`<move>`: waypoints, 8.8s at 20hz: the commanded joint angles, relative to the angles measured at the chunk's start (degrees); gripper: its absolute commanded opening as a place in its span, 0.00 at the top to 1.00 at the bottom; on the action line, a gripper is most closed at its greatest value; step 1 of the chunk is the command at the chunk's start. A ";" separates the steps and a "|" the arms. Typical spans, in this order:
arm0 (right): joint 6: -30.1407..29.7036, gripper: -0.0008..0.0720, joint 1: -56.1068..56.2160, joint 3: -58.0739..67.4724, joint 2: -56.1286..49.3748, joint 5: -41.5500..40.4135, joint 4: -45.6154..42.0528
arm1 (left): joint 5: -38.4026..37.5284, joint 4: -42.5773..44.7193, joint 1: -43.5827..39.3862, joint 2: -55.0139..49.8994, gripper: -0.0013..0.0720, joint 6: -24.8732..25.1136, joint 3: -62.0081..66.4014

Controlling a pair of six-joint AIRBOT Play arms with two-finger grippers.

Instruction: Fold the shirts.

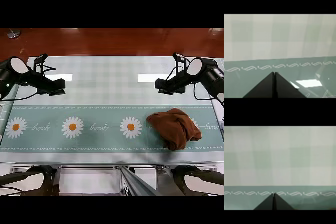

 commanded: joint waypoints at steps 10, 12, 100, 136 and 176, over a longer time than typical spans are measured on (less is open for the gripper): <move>-5.57 0.13 -1.49 0.39 19.67 17.55 -17.51 | -5.35 -1.29 1.07 13.70 0.02 8.26 1.51; -0.09 0.13 -3.02 -6.73 31.23 16.57 -17.77 | -2.75 -1.27 1.05 23.15 0.02 8.26 -6.27; -18.49 0.30 18.25 -30.80 2.21 -23.76 54.05 | -1.66 -46.60 5.46 16.22 0.95 31.56 -41.13; 2.49 0.94 9.44 26.91 45.38 39.76 -6.36 | -22.73 30.08 -9.99 45.35 0.95 -0.59 27.12; -22.58 0.14 -38.29 -50.21 36.52 7.19 28.13 | 1.95 -33.73 29.92 -2.27 0.03 24.81 -20.59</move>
